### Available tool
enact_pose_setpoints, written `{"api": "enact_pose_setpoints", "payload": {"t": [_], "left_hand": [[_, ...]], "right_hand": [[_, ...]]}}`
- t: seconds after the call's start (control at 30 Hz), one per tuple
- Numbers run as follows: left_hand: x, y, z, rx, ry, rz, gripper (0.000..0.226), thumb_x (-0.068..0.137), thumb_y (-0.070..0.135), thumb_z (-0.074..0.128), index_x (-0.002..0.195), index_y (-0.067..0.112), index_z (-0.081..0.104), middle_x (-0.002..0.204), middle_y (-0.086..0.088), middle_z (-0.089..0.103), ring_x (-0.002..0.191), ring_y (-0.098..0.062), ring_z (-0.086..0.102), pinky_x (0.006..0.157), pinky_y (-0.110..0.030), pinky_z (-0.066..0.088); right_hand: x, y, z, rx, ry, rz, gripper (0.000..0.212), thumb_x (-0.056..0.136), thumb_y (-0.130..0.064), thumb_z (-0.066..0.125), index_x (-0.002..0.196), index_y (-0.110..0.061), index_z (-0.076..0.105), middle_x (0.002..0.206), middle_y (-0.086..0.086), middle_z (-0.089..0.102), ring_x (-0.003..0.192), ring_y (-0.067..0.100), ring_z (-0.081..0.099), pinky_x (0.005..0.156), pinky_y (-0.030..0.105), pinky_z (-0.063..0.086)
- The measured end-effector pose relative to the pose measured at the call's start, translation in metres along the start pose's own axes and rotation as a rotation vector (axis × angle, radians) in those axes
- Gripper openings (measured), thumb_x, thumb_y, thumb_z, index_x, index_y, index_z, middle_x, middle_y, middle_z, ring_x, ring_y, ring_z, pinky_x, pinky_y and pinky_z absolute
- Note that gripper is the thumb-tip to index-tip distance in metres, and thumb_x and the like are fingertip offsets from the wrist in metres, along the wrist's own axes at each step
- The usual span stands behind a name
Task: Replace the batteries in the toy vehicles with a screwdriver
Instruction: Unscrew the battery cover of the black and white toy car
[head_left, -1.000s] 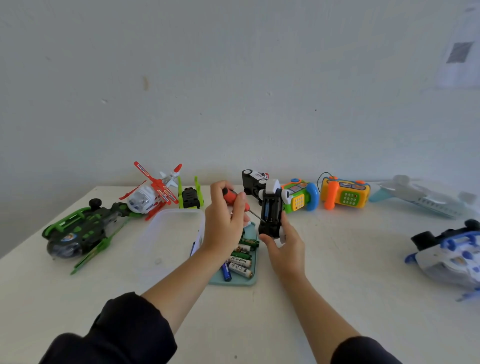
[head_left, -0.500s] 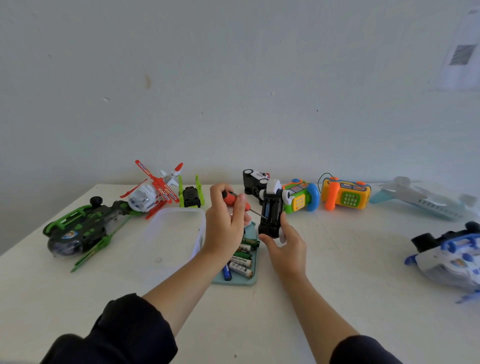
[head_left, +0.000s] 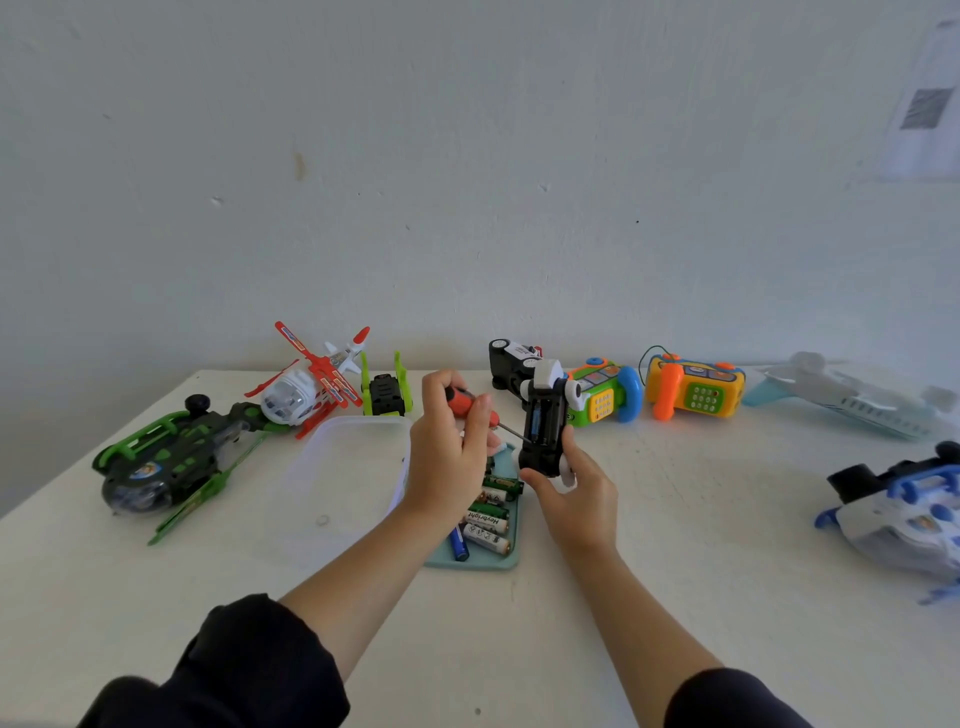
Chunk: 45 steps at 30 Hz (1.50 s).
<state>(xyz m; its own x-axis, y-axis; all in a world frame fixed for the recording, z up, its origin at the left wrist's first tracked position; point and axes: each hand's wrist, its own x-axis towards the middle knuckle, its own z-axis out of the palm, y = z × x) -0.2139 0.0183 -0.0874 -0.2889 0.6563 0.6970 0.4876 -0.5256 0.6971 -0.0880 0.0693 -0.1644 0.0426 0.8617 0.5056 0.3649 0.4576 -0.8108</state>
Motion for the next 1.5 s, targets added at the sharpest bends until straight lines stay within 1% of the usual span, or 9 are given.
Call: {"api": "enact_pose_setpoints", "payload": {"t": [0.23, 0.47, 0.57, 0.67, 0.77, 0.97, 1.13, 1.3, 1.5], "left_hand": [[-0.001, 0.001, -0.002, 0.115, -0.043, 0.04, 0.019, 0.093, 0.014, 0.056, 0.093, 0.024, 0.039, 0.073, 0.014, 0.061, 0.062, -0.005, 0.065, 0.058, -0.023, 0.055], [0.021, 0.032, -0.02, 0.736, -0.355, -0.008, 0.027, 0.088, 0.039, 0.061, 0.088, 0.022, 0.04, 0.076, 0.004, 0.066, 0.068, -0.016, 0.06, 0.062, -0.031, 0.049], [0.029, 0.045, -0.018, 0.971, -0.461, 0.036, 0.02, 0.092, 0.037, 0.054, 0.093, 0.018, 0.05, 0.082, 0.001, 0.064, 0.077, -0.021, 0.06, 0.063, -0.03, 0.047], [0.032, 0.053, -0.013, 1.191, -0.64, 0.037, 0.019, 0.092, 0.027, 0.053, 0.079, 0.014, 0.053, 0.071, -0.001, 0.05, 0.065, -0.02, 0.051, 0.053, -0.025, 0.033], [0.029, 0.053, -0.011, 1.18, -0.76, -0.049, 0.034, 0.091, 0.02, 0.052, 0.062, 0.014, 0.035, 0.064, -0.002, 0.038, 0.053, -0.015, 0.035, 0.047, -0.024, 0.022], [0.01, 0.028, -0.014, 0.983, -0.952, -0.289, 0.021, 0.095, 0.018, 0.043, 0.074, 0.012, 0.043, 0.063, -0.002, 0.045, 0.052, -0.016, 0.045, 0.05, -0.026, 0.036], [-0.017, 0.007, -0.011, 0.82, -0.919, -0.395, 0.018, 0.094, 0.023, 0.048, 0.08, 0.015, 0.04, 0.076, 0.0, 0.047, 0.067, -0.016, 0.045, 0.06, -0.03, 0.035], [-0.011, 0.01, -0.016, 0.472, -0.765, -0.646, 0.012, 0.086, 0.009, 0.046, 0.097, 0.01, 0.052, 0.076, -0.013, 0.062, 0.054, -0.017, 0.057, 0.05, -0.027, 0.043], [0.021, 0.005, 0.013, 0.436, -0.358, -0.481, 0.008, 0.084, 0.014, 0.059, 0.085, 0.006, 0.062, 0.076, -0.003, 0.059, 0.07, -0.019, 0.056, 0.067, -0.034, 0.05]], "right_hand": [[0.0, 0.001, 0.0, 0.036, 0.016, 0.039, 0.071, 0.074, -0.017, 0.08, 0.136, -0.011, 0.048, 0.082, -0.011, 0.05, 0.081, 0.01, 0.047, 0.068, -0.002, 0.034], [0.001, 0.0, -0.001, -0.047, 0.048, 0.13, 0.064, 0.075, -0.03, 0.078, 0.133, -0.017, 0.054, 0.092, 0.003, 0.061, 0.097, 0.018, 0.053, 0.089, 0.036, 0.041], [-0.001, -0.004, 0.0, -0.183, 0.013, 0.164, 0.063, 0.078, -0.037, 0.074, 0.134, -0.021, 0.052, 0.101, -0.003, 0.062, 0.137, 0.016, 0.031, 0.11, 0.049, 0.017], [-0.002, -0.005, -0.003, -0.264, -0.002, 0.164, 0.061, 0.079, -0.044, 0.071, 0.134, -0.027, 0.05, 0.086, -0.016, 0.051, 0.144, 0.011, 0.014, 0.11, 0.055, -0.003], [-0.003, -0.005, -0.002, -0.285, -0.003, 0.151, 0.06, 0.079, -0.044, 0.071, 0.133, -0.028, 0.051, 0.082, -0.016, 0.051, 0.144, 0.01, 0.013, 0.108, 0.06, -0.008], [-0.004, -0.011, -0.005, -0.258, 0.016, 0.176, 0.061, 0.079, -0.043, 0.071, 0.133, -0.022, 0.053, 0.086, -0.011, 0.054, 0.143, 0.007, 0.017, 0.109, 0.058, -0.009], [-0.006, -0.018, -0.009, -0.254, 0.021, 0.21, 0.066, 0.08, -0.045, 0.069, 0.137, -0.02, 0.048, 0.119, 0.002, 0.063, 0.143, 0.008, 0.017, 0.111, 0.055, -0.007], [-0.005, -0.013, -0.007, -0.239, 0.022, 0.186, 0.065, 0.08, -0.043, 0.07, 0.137, -0.019, 0.048, 0.112, -0.001, 0.065, 0.143, 0.009, 0.019, 0.111, 0.054, -0.006], [-0.004, -0.005, 0.0, -0.246, 0.002, 0.085, 0.061, 0.077, -0.039, 0.074, 0.132, -0.022, 0.054, 0.083, -0.01, 0.059, 0.141, 0.011, 0.025, 0.11, 0.056, -0.005]]}}
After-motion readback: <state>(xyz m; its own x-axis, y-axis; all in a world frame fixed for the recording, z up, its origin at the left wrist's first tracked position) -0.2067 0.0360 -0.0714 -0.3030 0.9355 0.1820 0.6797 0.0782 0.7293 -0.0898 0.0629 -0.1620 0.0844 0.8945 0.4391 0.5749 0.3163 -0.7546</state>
